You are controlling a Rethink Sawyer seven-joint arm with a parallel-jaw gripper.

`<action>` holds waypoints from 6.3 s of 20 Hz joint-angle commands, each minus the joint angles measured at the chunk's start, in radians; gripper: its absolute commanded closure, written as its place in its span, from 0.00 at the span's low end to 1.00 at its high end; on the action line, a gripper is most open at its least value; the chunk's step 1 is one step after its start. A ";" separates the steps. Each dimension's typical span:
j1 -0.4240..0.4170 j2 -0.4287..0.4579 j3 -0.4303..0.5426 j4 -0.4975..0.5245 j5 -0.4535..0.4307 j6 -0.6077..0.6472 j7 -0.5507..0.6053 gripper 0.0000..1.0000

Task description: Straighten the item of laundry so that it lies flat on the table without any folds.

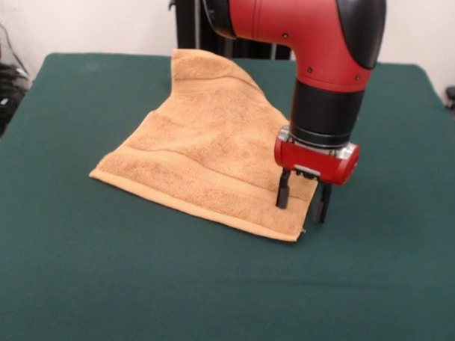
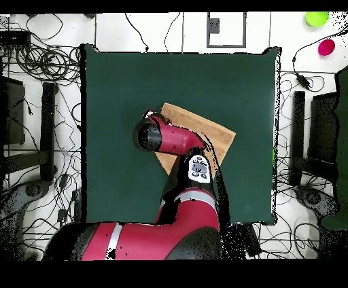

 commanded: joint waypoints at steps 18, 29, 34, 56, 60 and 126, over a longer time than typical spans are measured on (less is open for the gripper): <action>0.010 0.070 0.054 0.045 0.041 -0.033 0.183 1.00; 0.046 0.065 -0.080 -0.134 0.035 0.143 0.113 1.00; 0.010 0.066 -0.073 -0.171 -0.005 0.138 0.066 1.00; -0.263 0.065 0.169 -0.381 -0.246 0.261 -0.216 1.00; -0.283 0.069 0.192 -0.410 -0.288 0.278 -0.210 1.00; -0.306 -0.261 0.104 -0.066 -0.341 0.744 -0.137 1.00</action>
